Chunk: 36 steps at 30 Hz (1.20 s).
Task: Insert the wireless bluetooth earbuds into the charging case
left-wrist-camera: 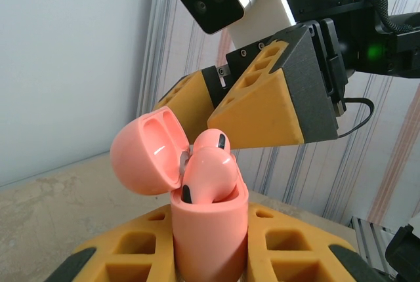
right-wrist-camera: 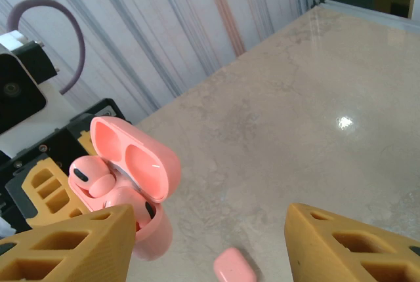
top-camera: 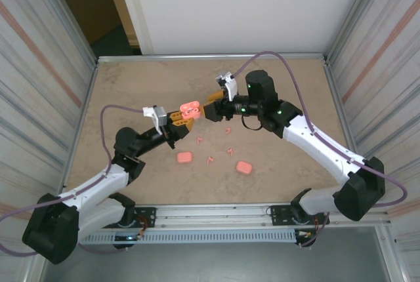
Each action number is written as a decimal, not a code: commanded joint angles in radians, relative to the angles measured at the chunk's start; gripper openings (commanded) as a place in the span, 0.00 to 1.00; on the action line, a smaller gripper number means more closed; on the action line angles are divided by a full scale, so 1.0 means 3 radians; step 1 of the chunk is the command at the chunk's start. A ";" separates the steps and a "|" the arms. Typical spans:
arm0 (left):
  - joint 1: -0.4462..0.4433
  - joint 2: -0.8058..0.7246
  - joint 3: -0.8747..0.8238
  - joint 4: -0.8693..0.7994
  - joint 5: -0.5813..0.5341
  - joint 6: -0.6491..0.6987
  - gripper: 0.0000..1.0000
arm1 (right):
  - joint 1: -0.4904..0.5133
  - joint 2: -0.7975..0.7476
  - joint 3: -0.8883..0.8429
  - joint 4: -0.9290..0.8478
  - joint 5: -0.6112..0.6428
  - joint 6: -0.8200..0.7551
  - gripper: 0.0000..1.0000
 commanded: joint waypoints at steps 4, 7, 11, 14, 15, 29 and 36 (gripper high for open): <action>-0.0029 -0.0048 0.0037 0.0150 0.0022 -0.0015 0.00 | -0.0163 -0.0250 -0.0141 0.0229 -0.0165 0.0302 0.68; -0.0025 -0.0043 0.0032 0.0156 0.0025 -0.0015 0.00 | -0.0240 -0.0294 -0.0237 0.0409 -0.0335 0.0473 0.75; -0.0028 -0.0037 0.0037 0.0175 0.0036 -0.0026 0.00 | -0.0296 -0.0301 -0.0293 0.0552 -0.0556 0.0669 0.86; -0.0029 -0.0025 0.0046 0.0199 0.0042 -0.0045 0.00 | -0.0299 -0.0266 -0.0278 0.0609 -0.0718 0.0766 0.93; -0.0026 -0.0014 0.0042 0.0209 0.0045 -0.0051 0.00 | -0.0291 -0.0254 -0.0271 0.0632 -0.0774 0.0795 0.95; -0.0039 0.0013 0.0073 0.0231 0.0106 -0.0071 0.00 | -0.0101 0.0123 0.0054 0.0544 -0.1107 0.0714 0.96; -0.0044 0.0049 0.0098 0.0217 0.0103 -0.0070 0.00 | -0.0036 0.0226 0.0181 0.0584 -0.1267 0.0712 0.93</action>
